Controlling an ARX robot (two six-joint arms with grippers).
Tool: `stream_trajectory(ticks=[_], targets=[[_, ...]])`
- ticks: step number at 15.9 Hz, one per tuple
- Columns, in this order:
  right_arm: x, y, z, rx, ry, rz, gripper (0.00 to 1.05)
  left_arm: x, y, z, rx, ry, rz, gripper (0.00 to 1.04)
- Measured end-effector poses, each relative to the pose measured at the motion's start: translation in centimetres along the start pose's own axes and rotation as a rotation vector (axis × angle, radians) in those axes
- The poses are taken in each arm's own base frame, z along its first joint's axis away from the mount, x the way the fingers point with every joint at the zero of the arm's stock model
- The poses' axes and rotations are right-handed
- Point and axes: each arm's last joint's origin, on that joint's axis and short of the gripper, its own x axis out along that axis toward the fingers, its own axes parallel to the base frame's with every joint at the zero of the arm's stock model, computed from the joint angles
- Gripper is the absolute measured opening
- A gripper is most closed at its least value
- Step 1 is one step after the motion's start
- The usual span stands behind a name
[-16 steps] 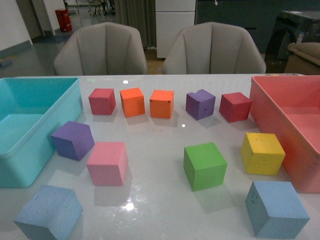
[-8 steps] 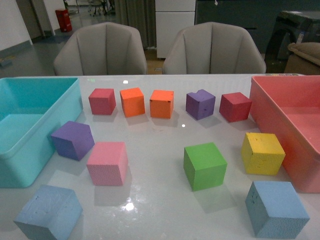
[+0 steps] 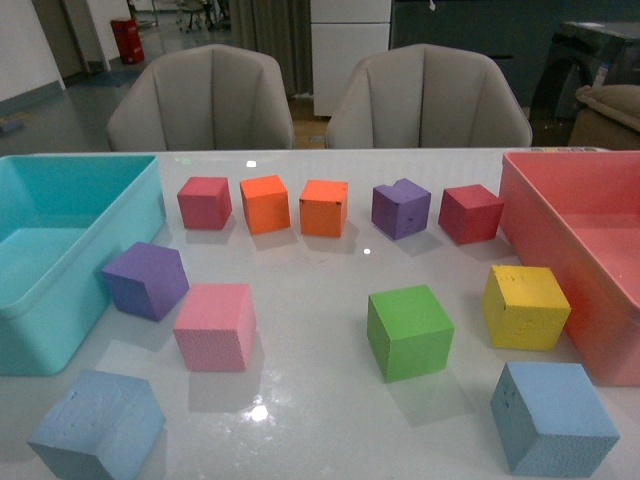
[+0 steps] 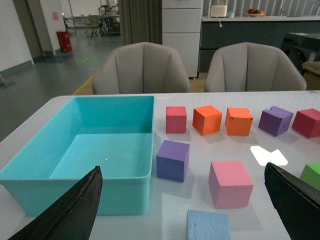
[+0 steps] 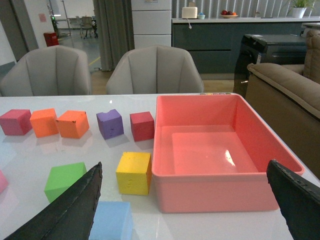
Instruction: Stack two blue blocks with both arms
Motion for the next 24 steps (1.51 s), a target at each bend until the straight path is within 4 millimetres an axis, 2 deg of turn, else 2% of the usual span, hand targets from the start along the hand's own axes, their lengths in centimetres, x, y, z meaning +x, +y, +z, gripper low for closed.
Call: stream_trajectory(ticks=[12,13,15,17,18,20,21,24], targets=[[0.0,0.0,0.0,0.000,0.000,0.000,0.98,0.0,0.0,0.0,0.000,0.000,0.000,0.98],[0.2,0.1,0.1,0.001,0.000,-0.077,0.98,0.0,0.0,0.0,0.000,0.000,0.000,0.98],[2.0,0.2,2.0,-0.012,0.000,-0.276,0.98,0.0,0.0,0.0,0.000,-0.001,0.000,0.98],[5.1,0.9,5.2,-0.007,-0.049,-0.213,0.98,0.0,0.0,0.0,0.000,0.000,0.000,0.98],[7.4,1.8,5.8,-0.009,0.012,-0.135,0.98,0.0,0.0,0.0,0.000,0.000,0.000,0.98],[11.0,3.4,3.8,-0.006,0.220,-0.036,0.98,0.0,0.0,0.0,0.000,0.000,0.000,0.98],[12.4,4.5,1.9,0.014,0.348,0.007,0.98,0.0,0.0,0.0,0.000,0.000,0.000,0.98],[14.0,6.3,-3.4,0.066,0.603,0.064,0.98,0.0,0.0,0.0,0.000,0.000,0.000,0.98]])
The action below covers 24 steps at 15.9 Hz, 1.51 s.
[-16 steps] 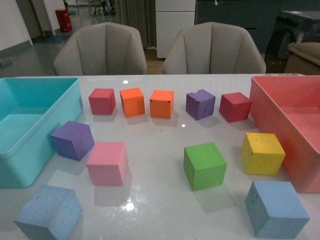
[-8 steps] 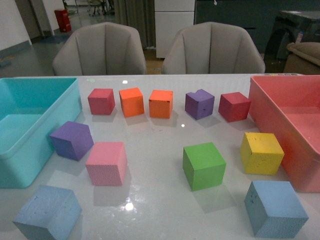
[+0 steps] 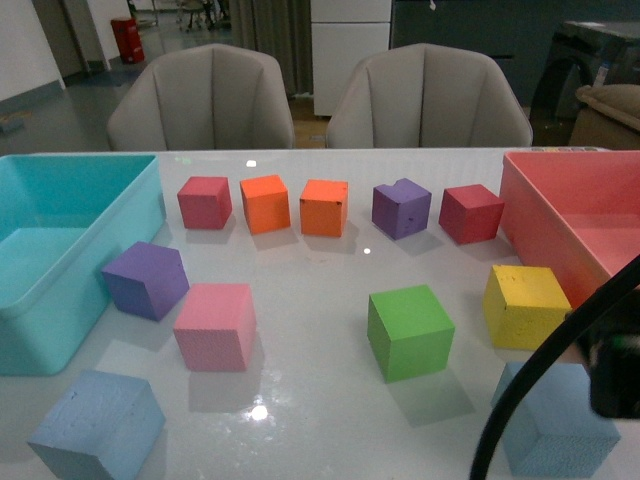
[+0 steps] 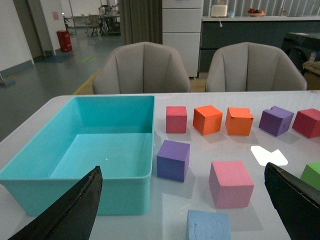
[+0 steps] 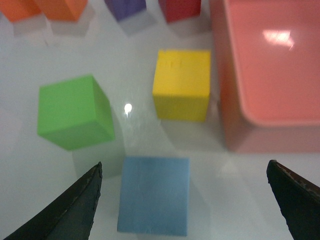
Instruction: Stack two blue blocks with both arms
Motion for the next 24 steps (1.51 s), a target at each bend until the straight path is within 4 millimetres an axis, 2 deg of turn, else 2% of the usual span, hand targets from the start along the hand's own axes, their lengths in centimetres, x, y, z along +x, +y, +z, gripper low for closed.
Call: stream_trajectory(ticks=[2,4,11,16,18,20,22,24], targets=[[0.7,0.1,-0.8,0.011,0.048,0.010,0.98,0.0,0.0,0.0,0.000,0.000,0.000,0.98],[2.3,0.4,-2.5,0.042,0.144,0.017,0.98,0.0,0.0,0.0,0.000,0.000,0.000,0.98],[5.1,1.0,-2.7,0.073,0.209,0.054,0.98,0.0,0.0,0.0,0.000,0.000,0.000,0.98],[6.8,0.9,-4.5,0.067,0.268,0.044,0.98,0.0,0.0,0.0,0.000,0.000,0.000,0.98],[6.8,0.9,-4.6,0.068,0.251,0.046,0.78,0.0,0.0,0.0,0.000,0.000,0.000,0.98],[5.7,0.8,-4.5,0.063,0.245,0.038,0.56,0.0,0.0,0.0,0.000,0.000,0.000,0.98],[4.3,1.0,-3.1,0.062,0.197,0.044,0.47,0.0,0.0,0.0,0.000,0.000,0.000,0.98],[2.8,1.8,-0.9,0.051,0.125,0.071,0.45,0.0,0.0,0.0,0.000,0.000,0.000,0.98]])
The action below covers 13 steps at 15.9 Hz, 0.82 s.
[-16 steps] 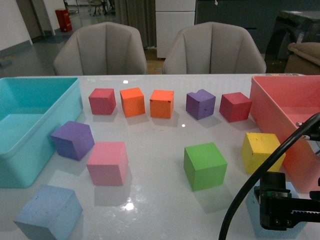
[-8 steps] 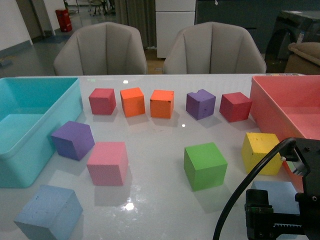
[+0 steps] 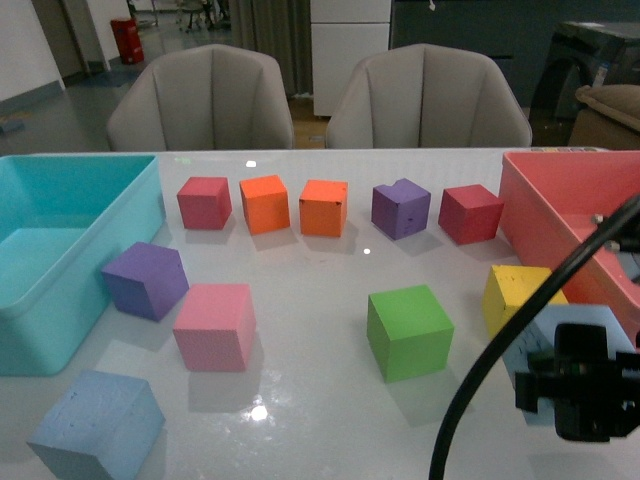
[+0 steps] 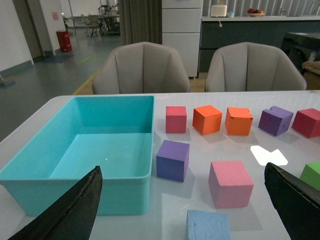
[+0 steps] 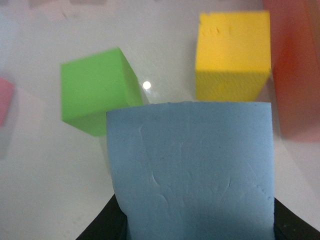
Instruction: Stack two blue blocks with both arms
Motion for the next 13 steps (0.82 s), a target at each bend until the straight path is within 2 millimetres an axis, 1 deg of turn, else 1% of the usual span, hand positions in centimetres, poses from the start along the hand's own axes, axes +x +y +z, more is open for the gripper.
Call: stream_trajectory(ticks=[1,3,4,5,6,9,13], targets=[[-0.4,0.8,1.5,-0.010,-0.038,0.020,0.44,0.0,0.0,0.0,0.000,0.000,0.000,0.98],[0.1,2.5,4.5,-0.030,-0.097,0.051,0.43,0.0,0.0,0.0,0.000,0.000,0.000,0.98],[0.8,3.2,6.0,-0.039,-0.109,0.058,0.43,0.0,0.0,0.0,0.000,0.000,0.000,0.98],[2.0,4.1,7.4,-0.053,-0.106,0.066,0.43,0.0,0.0,0.0,0.000,0.000,0.000,0.98],[3.2,4.9,8.3,-0.065,-0.095,0.074,0.43,0.0,0.0,0.0,0.000,0.000,0.000,0.98],[7.4,7.3,10.1,-0.092,-0.049,0.090,0.43,0.0,0.0,0.0,0.000,0.000,0.000,0.98],[12.1,10.0,11.0,-0.139,0.025,0.133,0.43,0.0,0.0,0.0,0.000,0.000,0.000,0.98]])
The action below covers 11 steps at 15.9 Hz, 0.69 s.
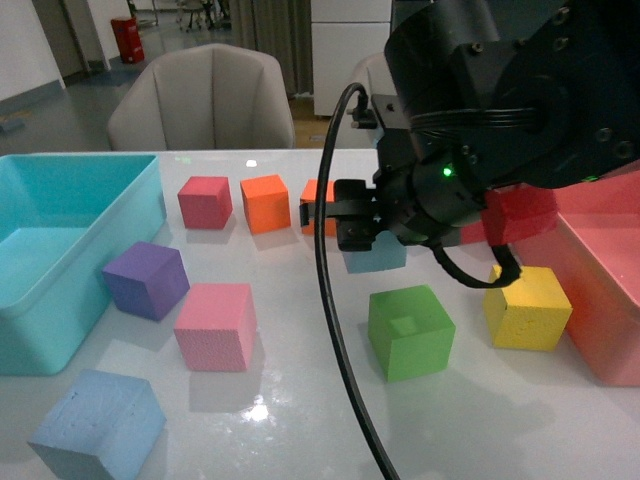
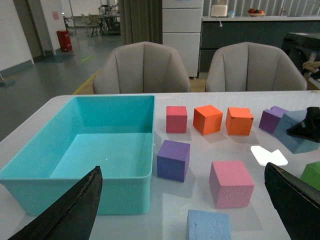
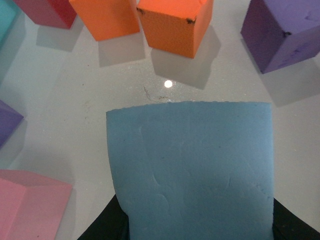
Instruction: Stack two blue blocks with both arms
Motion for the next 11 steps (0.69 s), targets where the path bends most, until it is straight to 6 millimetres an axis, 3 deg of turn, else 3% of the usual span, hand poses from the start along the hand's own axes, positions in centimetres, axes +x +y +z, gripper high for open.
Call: stream_trajectory(ticks=[5,11], targets=[[4.4,1.2,-0.2,-0.108,0.102,0.095,0.43,0.0,0.0,0.0,0.000,0.000,0.000,0.98],[6.7,1.5,0.4,-0.179,0.163,0.186,0.43,0.0,0.0,0.0,0.000,0.000,0.000,0.98]])
